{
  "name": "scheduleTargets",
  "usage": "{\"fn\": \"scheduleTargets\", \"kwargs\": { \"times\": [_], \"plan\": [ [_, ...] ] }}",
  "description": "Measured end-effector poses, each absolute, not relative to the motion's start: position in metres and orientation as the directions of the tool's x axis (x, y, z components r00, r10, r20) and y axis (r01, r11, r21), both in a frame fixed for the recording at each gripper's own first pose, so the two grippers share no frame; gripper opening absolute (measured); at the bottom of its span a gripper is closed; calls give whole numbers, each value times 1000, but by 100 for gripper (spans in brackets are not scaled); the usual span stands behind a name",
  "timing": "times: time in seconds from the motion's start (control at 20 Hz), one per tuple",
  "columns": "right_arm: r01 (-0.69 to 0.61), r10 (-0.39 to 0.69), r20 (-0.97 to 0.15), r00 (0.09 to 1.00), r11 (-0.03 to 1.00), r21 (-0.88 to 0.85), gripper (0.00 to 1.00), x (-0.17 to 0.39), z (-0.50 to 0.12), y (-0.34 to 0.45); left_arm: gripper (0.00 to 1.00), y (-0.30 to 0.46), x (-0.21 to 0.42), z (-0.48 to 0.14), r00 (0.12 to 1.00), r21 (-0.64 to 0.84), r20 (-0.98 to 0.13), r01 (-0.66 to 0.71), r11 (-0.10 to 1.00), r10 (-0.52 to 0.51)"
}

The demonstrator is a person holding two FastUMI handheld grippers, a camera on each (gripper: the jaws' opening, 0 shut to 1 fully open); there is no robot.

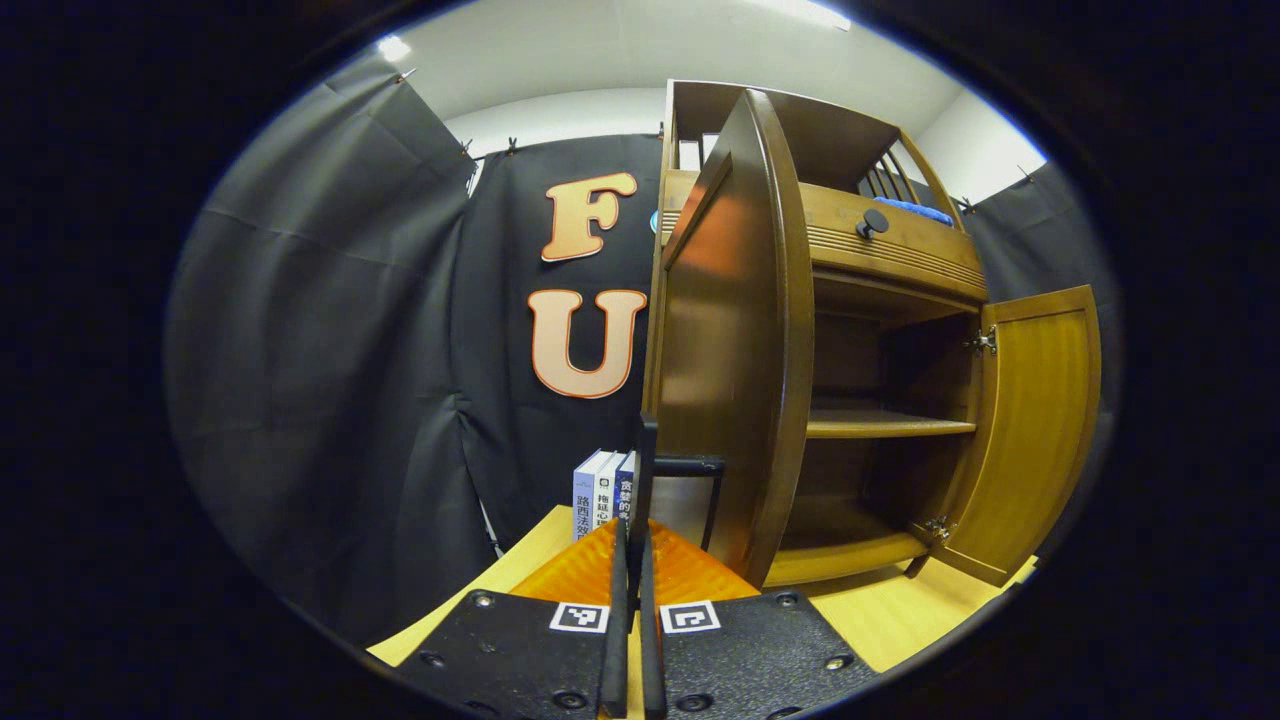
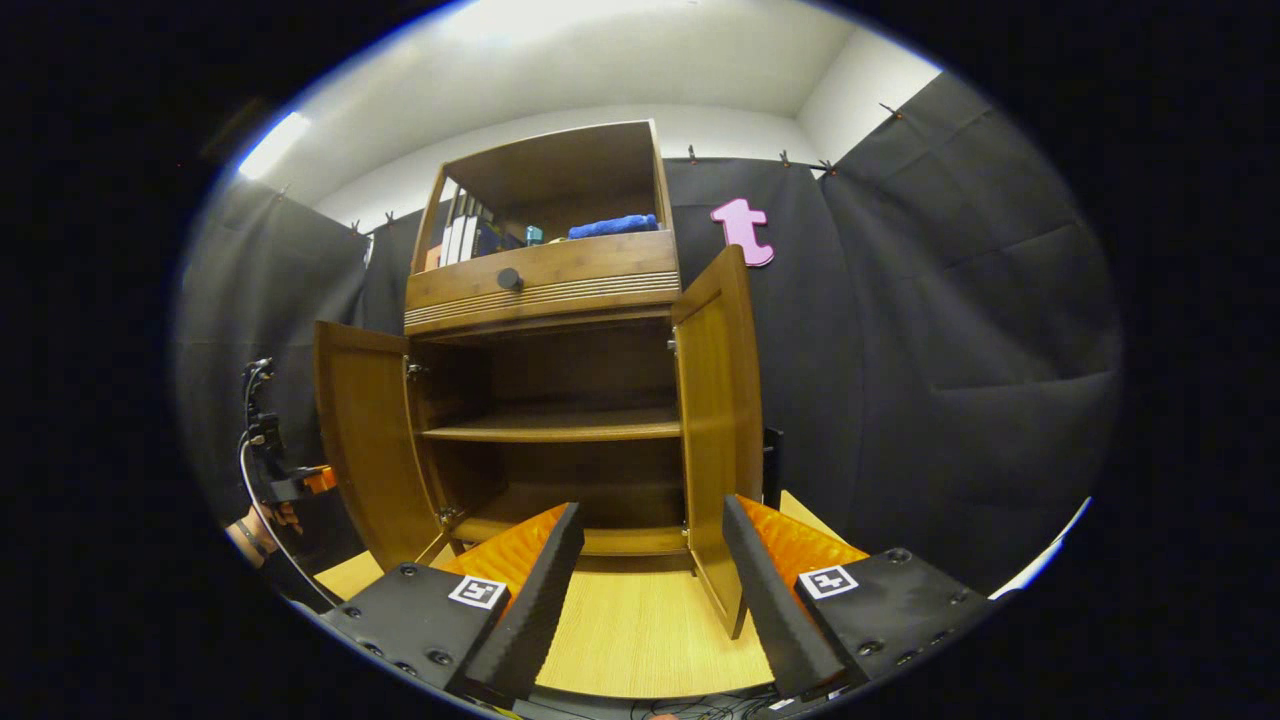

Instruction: Open the right door of the double-door shoe cabinet with the right hand, and open the left door with the left hand.

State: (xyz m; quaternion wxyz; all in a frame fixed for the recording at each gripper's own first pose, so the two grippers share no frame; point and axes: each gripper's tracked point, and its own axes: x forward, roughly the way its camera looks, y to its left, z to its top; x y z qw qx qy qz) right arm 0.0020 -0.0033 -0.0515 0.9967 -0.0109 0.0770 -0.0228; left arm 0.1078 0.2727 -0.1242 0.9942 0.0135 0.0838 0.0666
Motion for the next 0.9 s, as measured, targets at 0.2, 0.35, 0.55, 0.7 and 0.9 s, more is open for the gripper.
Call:
{"fn": "scheduleTargets", "kwargs": {
  "times": [0.2,0.35,0.55,0.7,0.9],
  "plan": [
    [47,-56,-167,984,997,-61,91,5,-56,3,6,285,108,-127,983,5,-180,-29,1000,30],
    [17,-28,-178,984,998,-59,91,6,-60,18,8,296,106,-124,983,-39,-176,44,998,-50],
    [-9,-5,-174,985,997,-83,91,13,-56,39,8,303,95,-130,977,-26,-179,112,993,-115],
    [-29,16,-157,987,996,-83,91,13,-54,49,8,303,77,-130,971,-12,-190,143,990,-142],
    [-38,24,-180,983,996,-77,82,18,-61,46,7,323,35,-143,966,2,-246,76,997,-73]
  ]
}}
